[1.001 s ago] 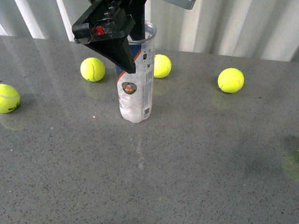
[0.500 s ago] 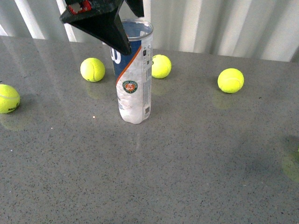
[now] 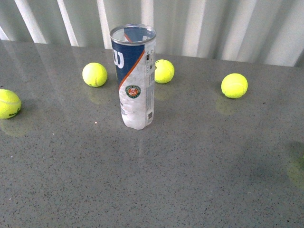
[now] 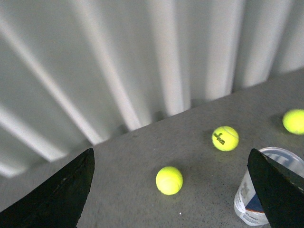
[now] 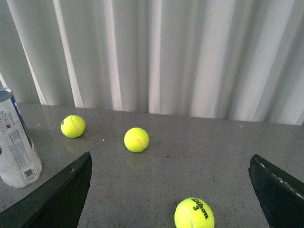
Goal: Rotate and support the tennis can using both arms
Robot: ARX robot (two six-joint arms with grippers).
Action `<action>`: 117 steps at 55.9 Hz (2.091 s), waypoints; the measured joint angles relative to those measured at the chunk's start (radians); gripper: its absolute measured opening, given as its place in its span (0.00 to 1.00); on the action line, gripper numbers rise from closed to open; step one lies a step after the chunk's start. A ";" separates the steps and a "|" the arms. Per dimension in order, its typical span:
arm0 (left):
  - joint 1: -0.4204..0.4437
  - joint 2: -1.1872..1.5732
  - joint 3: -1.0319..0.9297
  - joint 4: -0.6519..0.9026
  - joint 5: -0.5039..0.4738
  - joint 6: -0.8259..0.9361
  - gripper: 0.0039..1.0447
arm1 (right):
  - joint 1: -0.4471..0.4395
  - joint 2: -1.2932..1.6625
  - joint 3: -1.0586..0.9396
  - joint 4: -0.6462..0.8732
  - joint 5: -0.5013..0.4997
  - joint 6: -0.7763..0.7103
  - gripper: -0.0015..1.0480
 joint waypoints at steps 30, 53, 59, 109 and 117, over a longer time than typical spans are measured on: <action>0.201 -0.329 -0.792 0.711 -0.132 -0.353 0.35 | 0.000 0.000 0.000 0.000 0.000 0.000 0.93; 0.059 -0.614 -1.072 0.706 -0.280 -0.367 0.03 | 0.000 0.000 0.000 0.000 0.000 0.000 0.93; 0.042 -0.669 -1.104 0.681 -0.299 -0.367 0.03 | 0.000 0.000 0.000 0.000 0.000 0.000 0.93; -0.053 -1.187 -1.202 0.296 -0.389 -0.367 0.03 | 0.000 0.000 0.000 0.000 0.000 0.000 0.93; -0.053 -1.234 -1.202 0.250 -0.389 -0.367 0.03 | 0.000 0.000 0.000 0.000 0.000 0.000 0.93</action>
